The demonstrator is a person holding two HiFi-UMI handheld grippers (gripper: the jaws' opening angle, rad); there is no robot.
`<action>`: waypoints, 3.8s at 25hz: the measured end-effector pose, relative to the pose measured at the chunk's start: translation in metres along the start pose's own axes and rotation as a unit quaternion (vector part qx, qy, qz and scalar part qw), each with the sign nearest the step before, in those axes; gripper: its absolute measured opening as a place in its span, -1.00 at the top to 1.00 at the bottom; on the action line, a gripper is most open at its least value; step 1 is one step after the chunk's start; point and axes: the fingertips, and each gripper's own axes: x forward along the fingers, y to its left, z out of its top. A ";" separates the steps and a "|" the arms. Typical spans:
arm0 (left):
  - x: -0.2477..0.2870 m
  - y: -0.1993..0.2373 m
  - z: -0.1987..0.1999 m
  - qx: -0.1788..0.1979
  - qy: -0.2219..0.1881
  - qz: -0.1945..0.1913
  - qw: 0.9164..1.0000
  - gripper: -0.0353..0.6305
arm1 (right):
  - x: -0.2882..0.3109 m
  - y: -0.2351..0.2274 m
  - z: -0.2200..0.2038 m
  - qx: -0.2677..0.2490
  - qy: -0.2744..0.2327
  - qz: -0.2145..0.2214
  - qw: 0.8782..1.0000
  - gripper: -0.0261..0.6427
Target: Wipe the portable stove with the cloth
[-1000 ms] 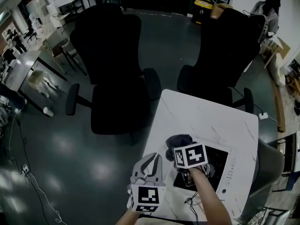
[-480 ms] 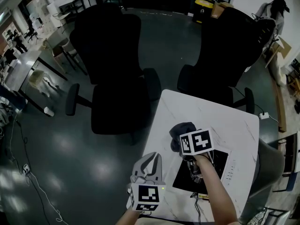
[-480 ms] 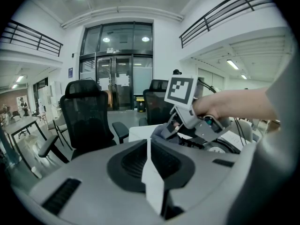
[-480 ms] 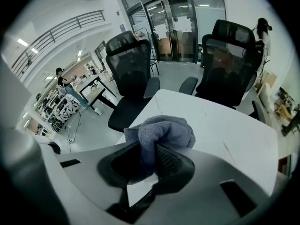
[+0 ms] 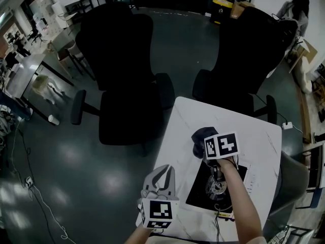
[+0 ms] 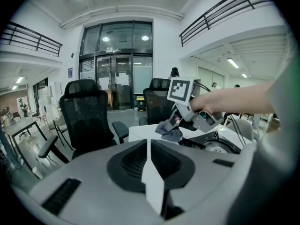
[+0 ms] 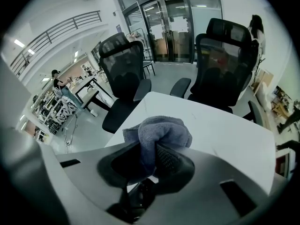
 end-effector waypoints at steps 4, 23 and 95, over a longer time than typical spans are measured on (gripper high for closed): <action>0.004 -0.004 0.003 0.002 0.000 -0.001 1.000 0.80 | -0.005 -0.014 -0.004 -0.004 0.002 -0.011 1.000 0.65; 0.011 -0.047 0.014 0.021 -0.001 -0.032 0.999 0.80 | -0.037 -0.085 -0.047 0.046 0.004 -0.048 0.998 0.65; 0.010 -0.221 0.031 0.098 -0.006 -0.096 0.991 0.80 | -0.139 -0.267 -0.190 0.163 -0.030 -0.111 0.980 0.65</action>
